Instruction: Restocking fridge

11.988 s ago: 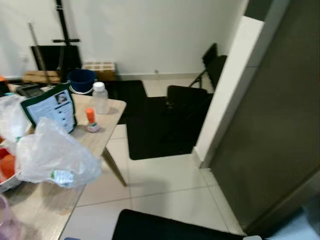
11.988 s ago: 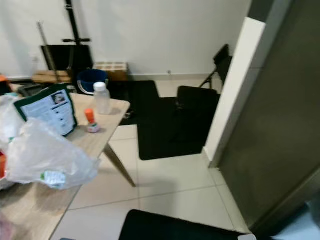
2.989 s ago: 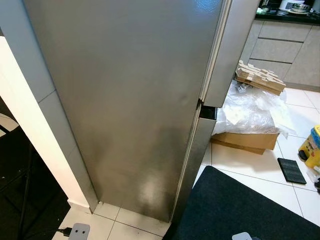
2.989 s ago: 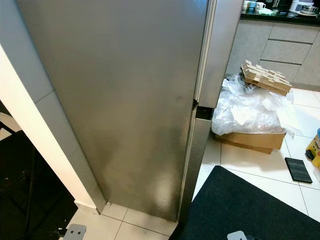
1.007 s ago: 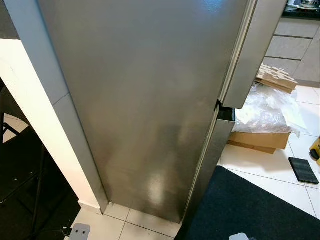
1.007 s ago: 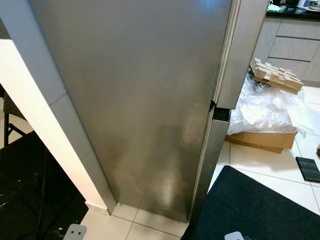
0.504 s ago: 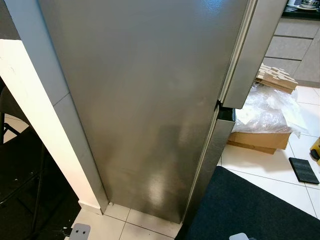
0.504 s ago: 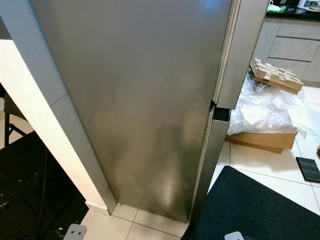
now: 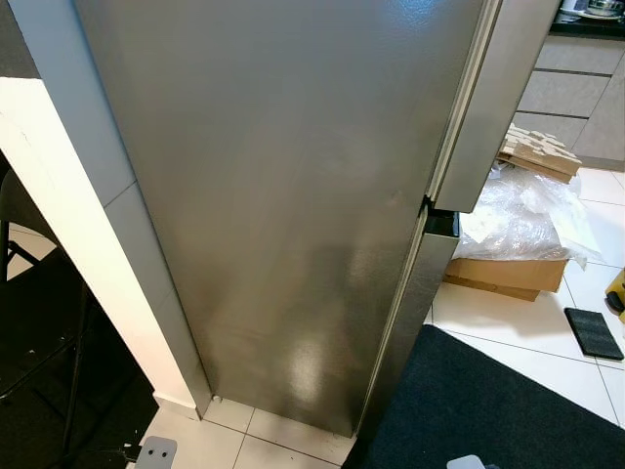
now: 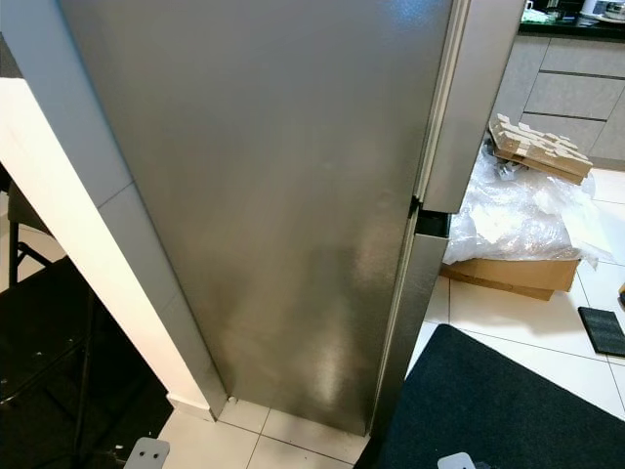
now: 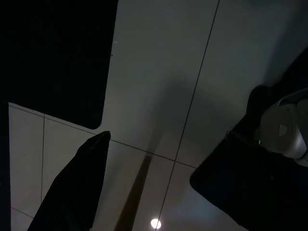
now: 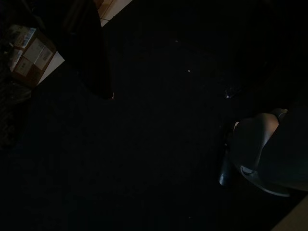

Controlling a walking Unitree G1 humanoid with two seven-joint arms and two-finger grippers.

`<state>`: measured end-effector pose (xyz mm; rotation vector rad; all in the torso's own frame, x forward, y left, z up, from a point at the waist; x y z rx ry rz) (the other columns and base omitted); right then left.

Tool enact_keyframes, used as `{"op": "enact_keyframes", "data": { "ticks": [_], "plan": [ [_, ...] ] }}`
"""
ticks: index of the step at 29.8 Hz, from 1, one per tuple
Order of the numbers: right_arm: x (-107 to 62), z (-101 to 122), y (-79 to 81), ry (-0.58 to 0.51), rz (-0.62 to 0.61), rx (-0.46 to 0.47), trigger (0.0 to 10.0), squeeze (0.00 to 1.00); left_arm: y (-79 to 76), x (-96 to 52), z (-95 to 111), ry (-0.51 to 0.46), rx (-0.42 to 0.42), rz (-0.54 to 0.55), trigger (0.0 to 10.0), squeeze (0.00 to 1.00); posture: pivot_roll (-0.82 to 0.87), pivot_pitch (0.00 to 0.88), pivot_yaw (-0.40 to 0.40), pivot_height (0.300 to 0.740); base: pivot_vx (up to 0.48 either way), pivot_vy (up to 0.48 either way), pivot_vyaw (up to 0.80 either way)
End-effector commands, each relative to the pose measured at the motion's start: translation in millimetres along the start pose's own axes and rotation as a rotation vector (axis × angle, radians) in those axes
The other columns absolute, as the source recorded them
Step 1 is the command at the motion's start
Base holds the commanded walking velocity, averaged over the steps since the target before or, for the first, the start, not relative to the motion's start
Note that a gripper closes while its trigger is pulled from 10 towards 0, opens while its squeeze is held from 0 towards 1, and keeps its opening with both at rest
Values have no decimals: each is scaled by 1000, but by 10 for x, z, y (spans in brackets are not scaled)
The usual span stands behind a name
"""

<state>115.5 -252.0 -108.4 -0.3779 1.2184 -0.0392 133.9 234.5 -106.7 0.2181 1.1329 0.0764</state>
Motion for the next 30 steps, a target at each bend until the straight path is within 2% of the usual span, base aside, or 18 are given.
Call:
{"op": "enact_keyframes", "data": {
  "ticks": [1, 6, 23, 30],
  "plan": [
    [1, 6, 10, -2, -2, 18, 10000, 0, 14, -1, -11, 5, 14, -2, 10000, 0, 48, 0, 8, 740, 0, 0, 0],
    [0, 6, 7, -3, -3, 18, 10000, 0, 4, -1, -13, 5, 18, -4, 10000, 0, 48, 0, 9, 740, 0, 0, 0],
    [1, 13, 17, -5, 0, 17, 10000, 0, 2, 0, -5, 3, 28, -6, 10000, 0, 50, 0, 10, 740, 0, 311, 0],
    [1, 11, 20, -3, 1, 15, 10000, 0, -5, 1, 11, -6, 35, -13, 10000, 0, 51, 0, 10, 740, 0, 0, 0]
  ]
}}
Point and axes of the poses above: a point about 5 cm out from each wrist's last joint towards the gripper, its own x axis pointing out of the wrist towards the gripper, its own z axis along the axis of the wrist's last joint, y = z × x, the point moved 1 cm from there along x, pointing out of the wrist towards the gripper, and after that the axes turned 1 degree about -x, right-handed, at the moved point
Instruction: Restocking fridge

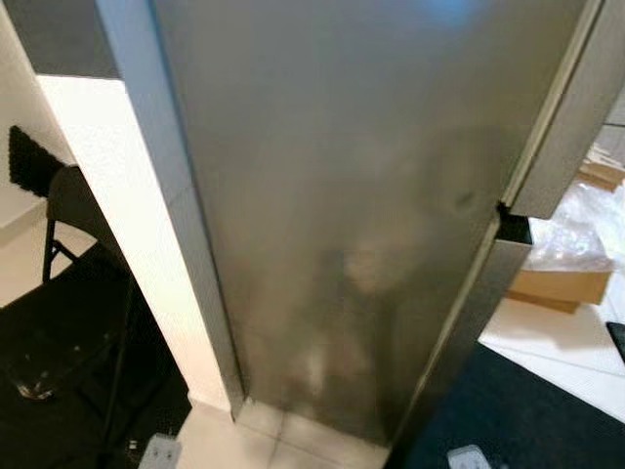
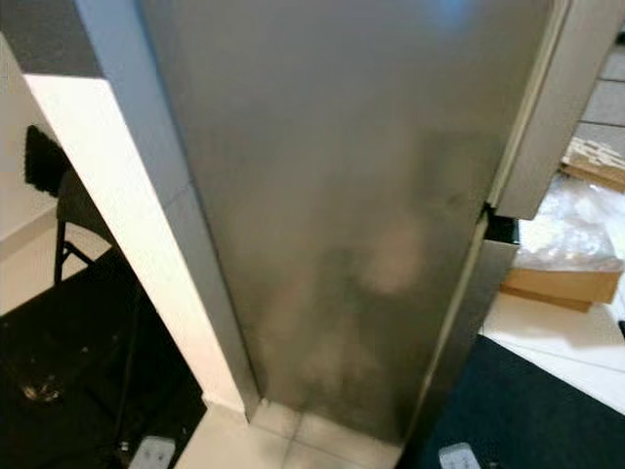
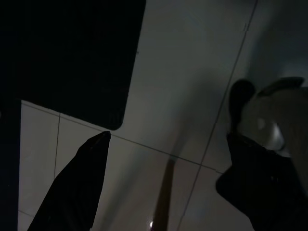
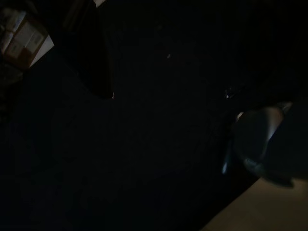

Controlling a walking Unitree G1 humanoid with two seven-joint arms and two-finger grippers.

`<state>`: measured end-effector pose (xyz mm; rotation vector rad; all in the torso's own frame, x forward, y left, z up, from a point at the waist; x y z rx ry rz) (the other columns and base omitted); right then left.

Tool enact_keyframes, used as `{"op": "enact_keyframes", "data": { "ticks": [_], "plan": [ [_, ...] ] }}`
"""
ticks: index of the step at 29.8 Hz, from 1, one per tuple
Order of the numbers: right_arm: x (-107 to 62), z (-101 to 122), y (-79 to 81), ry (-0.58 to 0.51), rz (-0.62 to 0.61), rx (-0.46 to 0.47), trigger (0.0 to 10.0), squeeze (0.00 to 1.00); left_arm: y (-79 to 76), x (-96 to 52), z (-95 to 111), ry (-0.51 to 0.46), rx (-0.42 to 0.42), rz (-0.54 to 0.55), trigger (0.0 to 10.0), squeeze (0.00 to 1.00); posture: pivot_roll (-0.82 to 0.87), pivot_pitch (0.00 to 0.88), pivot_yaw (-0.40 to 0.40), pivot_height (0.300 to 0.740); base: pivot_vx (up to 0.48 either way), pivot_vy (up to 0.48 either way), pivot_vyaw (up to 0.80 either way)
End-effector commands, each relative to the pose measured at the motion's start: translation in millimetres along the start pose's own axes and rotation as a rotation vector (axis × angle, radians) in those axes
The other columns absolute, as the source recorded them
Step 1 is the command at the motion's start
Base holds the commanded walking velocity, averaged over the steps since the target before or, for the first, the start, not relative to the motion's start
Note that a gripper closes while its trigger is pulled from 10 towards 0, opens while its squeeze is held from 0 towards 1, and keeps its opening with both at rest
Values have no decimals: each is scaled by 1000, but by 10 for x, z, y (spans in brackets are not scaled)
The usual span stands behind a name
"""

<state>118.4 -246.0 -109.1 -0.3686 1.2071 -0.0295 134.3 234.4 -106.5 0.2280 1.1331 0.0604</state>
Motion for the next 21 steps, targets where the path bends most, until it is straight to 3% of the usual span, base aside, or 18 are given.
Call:
{"op": "enact_keyframes", "data": {
  "ticks": [1, 11, 21],
  "plan": [
    [-3, -29, -34, 10, -10, 12, 10000, 0, -4, 1, 7, -5, 19, -6, 10000, 0, 51, 0, 10, 740, 0, 0, 0],
    [-3, -33, -29, 10, -9, 11, 10000, 0, -4, 1, 17, -8, 28, -15, 10000, 0, 51, 0, 11, 740, 0, 0, 0],
    [-2, -15, -58, 7, -17, 10, 10000, 0, -6, 5, 45, -16, 25, -13, 10000, 0, 48, 0, 8, 740, 0, 0, -754]
  ]
}}
Point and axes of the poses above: a point about 5 cm out from each wrist's last joint towards the gripper, its own x axis pointing out of the wrist towards the gripper, its own z axis along the axis of the wrist's last joint, y = z × x, the point moved 1 cm from there along x, pointing out of the wrist towards the gripper, and after that the axes turned 1 degree about -x, right-handed, at the moved point
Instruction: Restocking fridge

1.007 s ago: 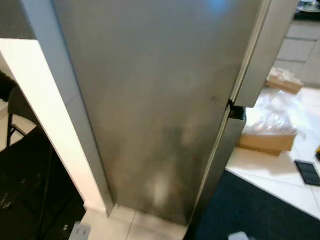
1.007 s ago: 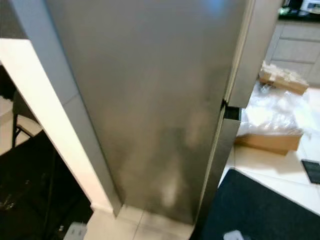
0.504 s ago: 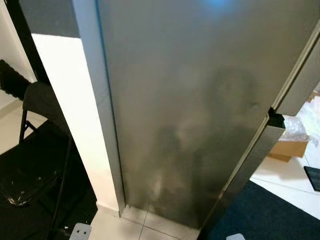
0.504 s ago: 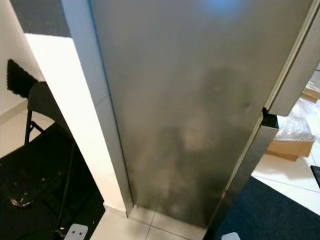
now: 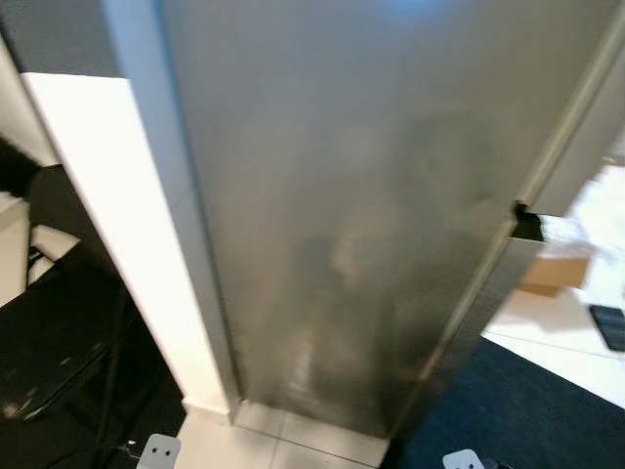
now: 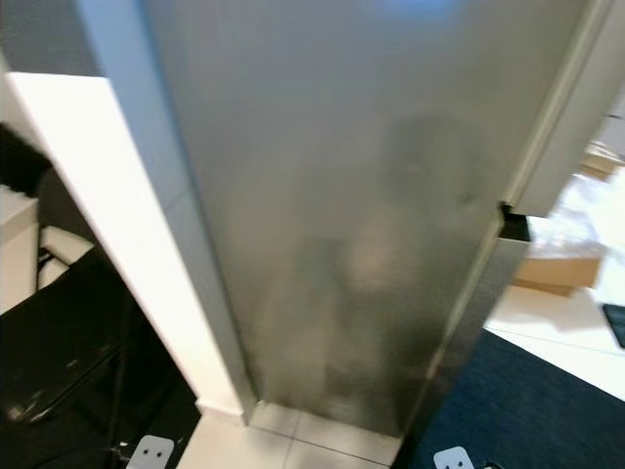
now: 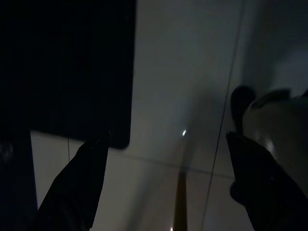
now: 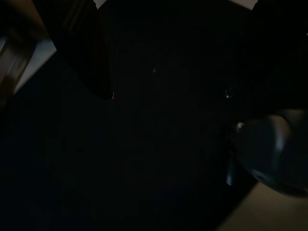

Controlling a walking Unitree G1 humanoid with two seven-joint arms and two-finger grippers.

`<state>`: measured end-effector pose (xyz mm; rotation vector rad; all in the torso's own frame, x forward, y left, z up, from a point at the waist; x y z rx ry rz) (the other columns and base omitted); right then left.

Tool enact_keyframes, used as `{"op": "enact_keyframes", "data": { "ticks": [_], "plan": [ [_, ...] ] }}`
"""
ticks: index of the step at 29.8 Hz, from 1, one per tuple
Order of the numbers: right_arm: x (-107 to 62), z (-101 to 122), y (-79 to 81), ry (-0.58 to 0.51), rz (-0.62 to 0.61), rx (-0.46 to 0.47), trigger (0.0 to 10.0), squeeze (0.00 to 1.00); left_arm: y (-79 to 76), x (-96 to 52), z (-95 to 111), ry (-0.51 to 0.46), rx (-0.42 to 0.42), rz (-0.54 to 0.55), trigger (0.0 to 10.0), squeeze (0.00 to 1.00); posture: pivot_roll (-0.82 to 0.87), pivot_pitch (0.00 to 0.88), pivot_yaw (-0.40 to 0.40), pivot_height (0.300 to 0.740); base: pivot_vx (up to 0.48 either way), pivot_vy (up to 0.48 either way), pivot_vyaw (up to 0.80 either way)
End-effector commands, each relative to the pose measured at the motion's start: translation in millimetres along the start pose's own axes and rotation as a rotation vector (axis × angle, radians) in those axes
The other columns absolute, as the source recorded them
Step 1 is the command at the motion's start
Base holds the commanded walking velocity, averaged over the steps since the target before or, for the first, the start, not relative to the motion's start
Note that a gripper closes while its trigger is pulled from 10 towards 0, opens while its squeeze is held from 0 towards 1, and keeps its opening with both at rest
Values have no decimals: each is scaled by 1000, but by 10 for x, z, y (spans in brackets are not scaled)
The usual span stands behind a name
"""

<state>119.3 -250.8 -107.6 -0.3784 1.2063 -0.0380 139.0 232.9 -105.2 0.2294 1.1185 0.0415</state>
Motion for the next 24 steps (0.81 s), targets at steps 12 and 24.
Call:
{"op": "enact_keyframes", "data": {
  "ticks": [12, 24],
  "plan": [
    [-2, -8, -56, -3, -21, 27, 10000, 0, -21, -2, -23, 4, 19, 1, 10000, 0, 49, 0, 8, 740, 0, 0, -789],
    [2, 50, -95, -19, -32, 9, 10000, 0, -25, -1, -16, 1, 19, 2, 10000, 0, 48, 0, 6, 740, 0, 0, -358]
  ]
}}
Point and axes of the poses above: a point about 5 cm out from each wrist's last joint towards the gripper, its own x axis pointing out of the wrist towards the gripper, its own z axis along the axis of the wrist's last joint, y = z × x, the point moved 1 cm from there along x, pointing out of the wrist towards the gripper, and after that the axes turned 1 degree about -x, right-handed, at the moved point
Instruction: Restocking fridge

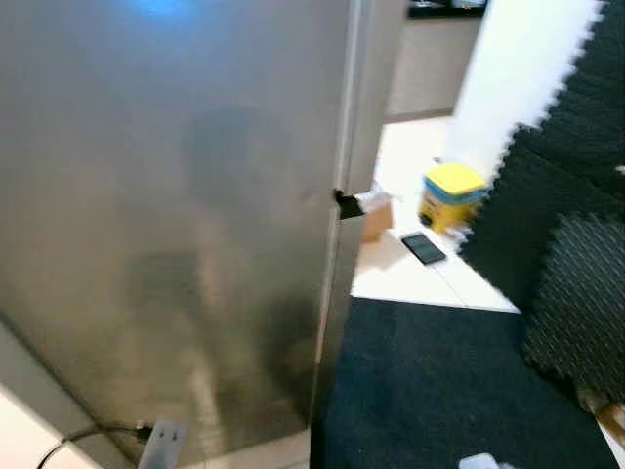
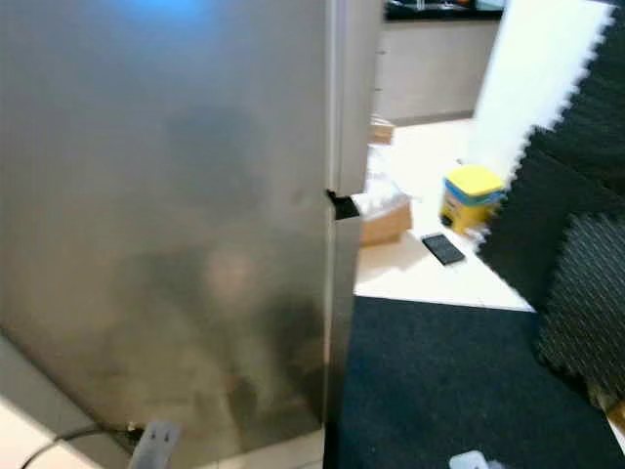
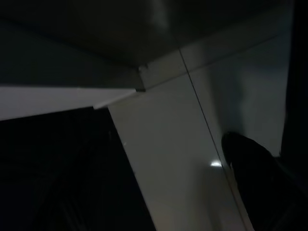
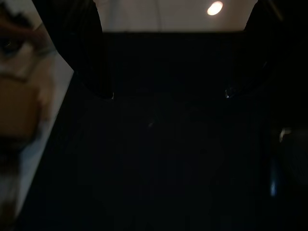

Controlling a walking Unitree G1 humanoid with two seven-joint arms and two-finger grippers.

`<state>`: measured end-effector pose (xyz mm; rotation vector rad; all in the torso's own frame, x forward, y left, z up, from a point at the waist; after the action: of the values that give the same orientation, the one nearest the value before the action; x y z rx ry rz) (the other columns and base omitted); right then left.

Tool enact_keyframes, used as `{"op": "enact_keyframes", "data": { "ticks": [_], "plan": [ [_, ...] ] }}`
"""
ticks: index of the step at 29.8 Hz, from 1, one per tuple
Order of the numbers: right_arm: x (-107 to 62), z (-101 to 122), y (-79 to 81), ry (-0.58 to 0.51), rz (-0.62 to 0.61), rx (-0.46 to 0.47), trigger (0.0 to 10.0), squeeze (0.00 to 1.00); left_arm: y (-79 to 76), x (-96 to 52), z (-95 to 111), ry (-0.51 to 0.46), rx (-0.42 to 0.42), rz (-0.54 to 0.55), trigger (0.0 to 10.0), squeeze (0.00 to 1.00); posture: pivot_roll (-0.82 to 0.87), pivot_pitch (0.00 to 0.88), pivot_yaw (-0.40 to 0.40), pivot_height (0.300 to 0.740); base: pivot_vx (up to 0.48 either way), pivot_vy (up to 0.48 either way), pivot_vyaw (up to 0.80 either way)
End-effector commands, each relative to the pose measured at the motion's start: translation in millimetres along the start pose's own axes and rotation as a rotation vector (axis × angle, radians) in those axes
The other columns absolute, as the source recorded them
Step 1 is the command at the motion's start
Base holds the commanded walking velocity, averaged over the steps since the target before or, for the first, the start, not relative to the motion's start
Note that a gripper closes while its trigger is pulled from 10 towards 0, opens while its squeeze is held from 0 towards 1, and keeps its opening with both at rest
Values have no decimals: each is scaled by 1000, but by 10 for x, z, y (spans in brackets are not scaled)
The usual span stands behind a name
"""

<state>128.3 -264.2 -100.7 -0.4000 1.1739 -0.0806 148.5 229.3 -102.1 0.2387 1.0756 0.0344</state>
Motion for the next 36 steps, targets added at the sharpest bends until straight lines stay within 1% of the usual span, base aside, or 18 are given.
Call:
{"op": "enact_keyframes", "data": {
  "ticks": [1, 16, 18, 21, 28, 33, 36],
  "plan": [
    [-3, -18, 67, 4, 17, -2, 10000, 0, -5, -16, -118, 43, 10, -2, 10000, 0, 48, 0, 6, 740, 0, 0, -800],
    [3, 47, 24, -19, 7, -13, 10000, 0, -14, -16, -120, 44, 9, 0, 10000, 0, 48, 0, 3, 740, 0, 0, -800],
    [4, 63, 18, -27, 4, -3, 10000, 0, -17, -15, -120, 44, 10, 0, 10000, 0, 48, 0, 3, 740, 0, 0, -800],
    [7, 112, 3, -46, 0, -15, 10000, 0, -23, -15, -119, 43, 8, -2, 10000, 0, 48, 0, 3, 740, 0, 0, 0],
    [11, 216, -50, -86, -5, -8, 10000, 0, -23, -16, -123, 45, 12, -1, 10000, 0, 49, 0, 0, 740, 0, 0, 0],
    [11, 338, -117, -138, -13, 6, 10000, 0, -11, -17, -126, 46, 13, 4, 10000, 0, 55, 0, -4, 740, 0, 0, 0],
    [-17, 649, -280, -280, -21, 92, 10000, 0, -9, -17, -126, 46, 13, 6, 10000, 0, 55, 0, -6, 740, 0, 0, 0]
  ]
}}
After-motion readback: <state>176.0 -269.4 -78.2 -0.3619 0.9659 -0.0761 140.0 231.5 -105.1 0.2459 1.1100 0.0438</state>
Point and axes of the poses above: a point about 5 cm out from each wrist's last joint towards the gripper, its own x axis pointing out of the wrist towards the gripper, its own z axis along the axis of the wrist's last joint, y = z × x, the point moved 1 cm from there along x, pointing out of the wrist towards the gripper, and after that the axes turned 1 degree about -x, right-handed, at the moved point
